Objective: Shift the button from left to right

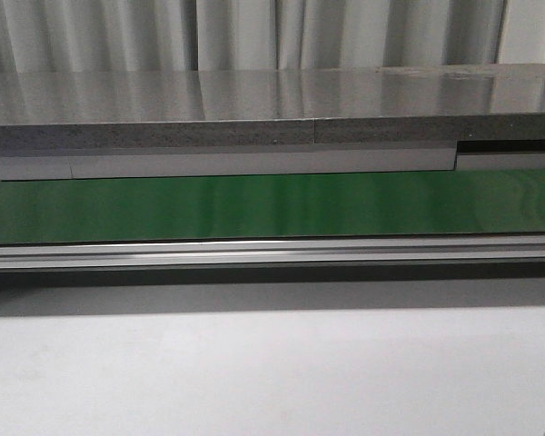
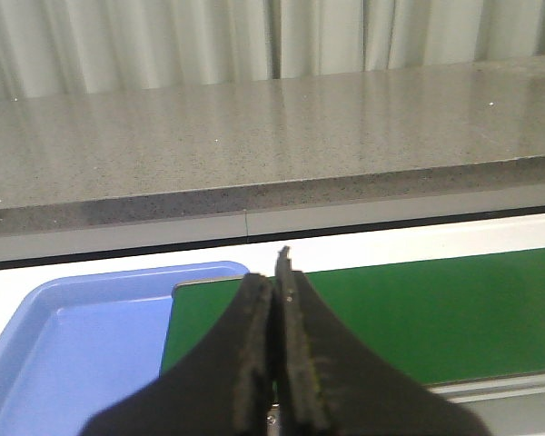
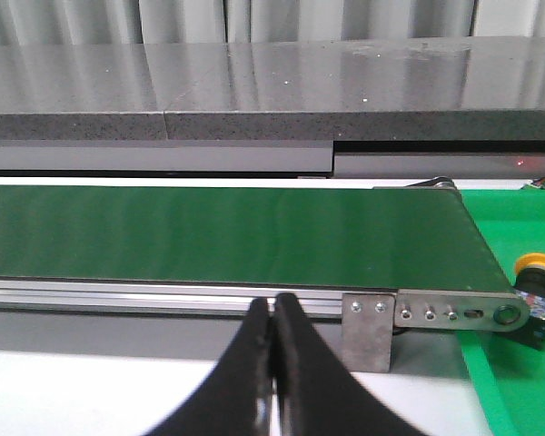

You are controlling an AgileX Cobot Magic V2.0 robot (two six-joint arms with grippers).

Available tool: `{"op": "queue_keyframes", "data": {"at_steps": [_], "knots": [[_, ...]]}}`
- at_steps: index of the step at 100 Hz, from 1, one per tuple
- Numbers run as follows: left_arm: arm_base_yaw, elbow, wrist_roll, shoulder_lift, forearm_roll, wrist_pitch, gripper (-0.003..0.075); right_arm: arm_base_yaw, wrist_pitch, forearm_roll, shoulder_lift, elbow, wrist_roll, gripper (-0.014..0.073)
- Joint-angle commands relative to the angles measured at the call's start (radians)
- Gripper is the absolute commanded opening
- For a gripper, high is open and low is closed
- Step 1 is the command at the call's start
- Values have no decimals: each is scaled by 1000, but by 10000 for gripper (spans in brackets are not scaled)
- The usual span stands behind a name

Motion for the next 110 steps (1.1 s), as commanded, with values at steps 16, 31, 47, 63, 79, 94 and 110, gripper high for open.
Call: {"op": "queue_keyframes", "data": {"at_steps": [16,31,47,63,79,94,110], "knots": [[-6,-27,-6,10,-8,-78,-20,1,-85,-8,-22,-16,0,-68],[-6,-26,-6,10,45,-78,-20,1,-85,-8,-22,-16,0,-68],[-6,11,-6,-26,94,-109,-20,1,-85,-8,-22,-16,0,-68],[-6,108,-74,-98,139,-196,-20,1,-85,-8,-22,-16,0,-68],[-3,219,-93,-179,152,-235,-20,1,-85,-8,-22,-16,0,-68],[18,298,-129,-256,152,-262,-20,1,-85,-8,-22,-16,0,-68],[40,356,-170,-298,157,-269,-20,1,-85,-8,-22,-16,0,-68]]}}
